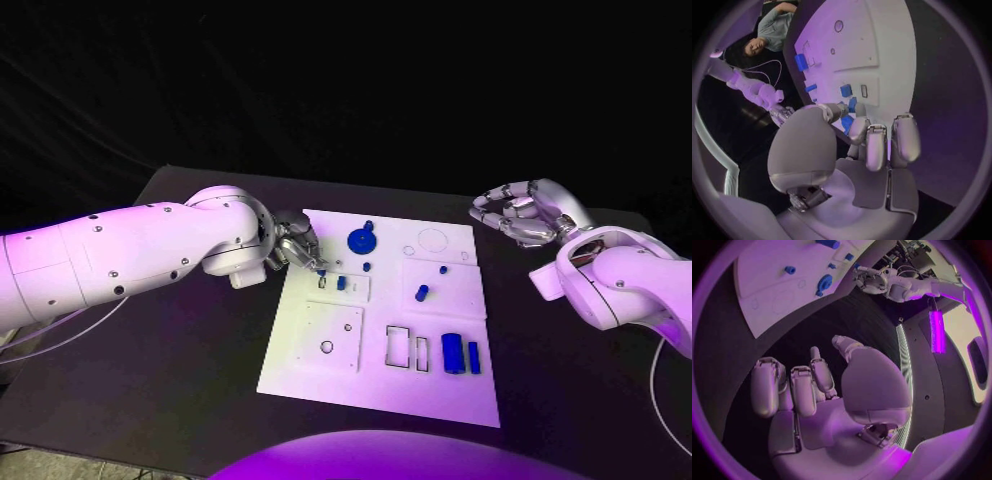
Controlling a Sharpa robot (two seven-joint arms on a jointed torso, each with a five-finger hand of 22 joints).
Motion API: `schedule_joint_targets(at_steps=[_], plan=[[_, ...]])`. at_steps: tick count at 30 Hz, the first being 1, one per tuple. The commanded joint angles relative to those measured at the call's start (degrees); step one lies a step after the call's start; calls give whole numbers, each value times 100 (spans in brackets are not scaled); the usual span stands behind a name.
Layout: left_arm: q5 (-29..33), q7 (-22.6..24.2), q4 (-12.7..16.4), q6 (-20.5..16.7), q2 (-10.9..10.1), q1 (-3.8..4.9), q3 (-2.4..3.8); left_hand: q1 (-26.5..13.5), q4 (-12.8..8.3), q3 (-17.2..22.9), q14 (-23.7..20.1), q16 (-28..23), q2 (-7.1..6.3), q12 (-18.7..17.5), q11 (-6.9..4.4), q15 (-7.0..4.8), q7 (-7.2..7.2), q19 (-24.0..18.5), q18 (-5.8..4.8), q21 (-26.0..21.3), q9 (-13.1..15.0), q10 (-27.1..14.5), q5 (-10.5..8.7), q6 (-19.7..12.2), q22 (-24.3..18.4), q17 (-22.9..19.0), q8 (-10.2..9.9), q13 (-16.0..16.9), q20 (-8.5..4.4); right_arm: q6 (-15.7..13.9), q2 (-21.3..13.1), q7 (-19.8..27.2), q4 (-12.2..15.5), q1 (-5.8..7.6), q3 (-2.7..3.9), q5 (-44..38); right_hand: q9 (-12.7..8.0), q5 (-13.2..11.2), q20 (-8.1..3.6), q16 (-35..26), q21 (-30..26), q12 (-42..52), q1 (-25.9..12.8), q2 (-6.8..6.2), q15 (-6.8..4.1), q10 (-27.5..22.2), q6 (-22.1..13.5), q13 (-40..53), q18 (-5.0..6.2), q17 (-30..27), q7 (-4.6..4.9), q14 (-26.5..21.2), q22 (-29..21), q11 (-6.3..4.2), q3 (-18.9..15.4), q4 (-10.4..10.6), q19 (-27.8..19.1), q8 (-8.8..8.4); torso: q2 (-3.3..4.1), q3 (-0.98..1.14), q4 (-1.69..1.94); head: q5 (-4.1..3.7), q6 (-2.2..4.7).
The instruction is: Assemble the parts on the task board
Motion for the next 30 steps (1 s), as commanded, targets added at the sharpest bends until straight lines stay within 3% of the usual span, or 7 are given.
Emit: schedule_joint_targets(at_steps=[1, 12, 30], plan=[[-474, 15, 42, 18, 10, -26, -7, -69, -1015, 1051, 446, 28, 10, 39, -20, -46, -68, 19, -55, 34, 28, 49, 28, 22, 9, 983, 39, 24, -8, 84, 4, 14, -1, -7, 0, -24, 8, 16, -2, -22, -28, -15, 22, 43, -26, -18, -43, -2, 34, 226, -16, 298, 619, -9, -11, 15, -22, 38, 9, -1, 0, 6, -1], [-772, -16, 84, 85, 70, -94, -30, -190, -1042, 1138, 447, 29, -22, 100, -39, -60, -92, 33, -61, 47, 44, 105, 21, 50, 36, 985, 124, 110, -20, 85, 6, 19, -4, -16, 0, -20, 8, 19, -2, -22, -34, -16, 23, 44, -26, -19, -44, -3, 35, 227, -16, 298, 615, -9, -13, 17, -25, 40, 13, 1, -10, 21, -19], [-1024, -39, 38, 220, 163, -131, -59, -249, -1070, 1191, 447, 29, -35, 149, -59, -73, -115, 53, -67, 63, 59, 150, 28, 65, 69, 985, 188, 177, -31, 83, 7, 25, -5, -26, 0, -15, 8, 19, -2, -22, -34, -16, 23, 44, -26, -19, -44, -3, 35, 227, -16, 298, 615, -9, -13, 17, -25, 40, 10, 3, -11, 16, -44]])
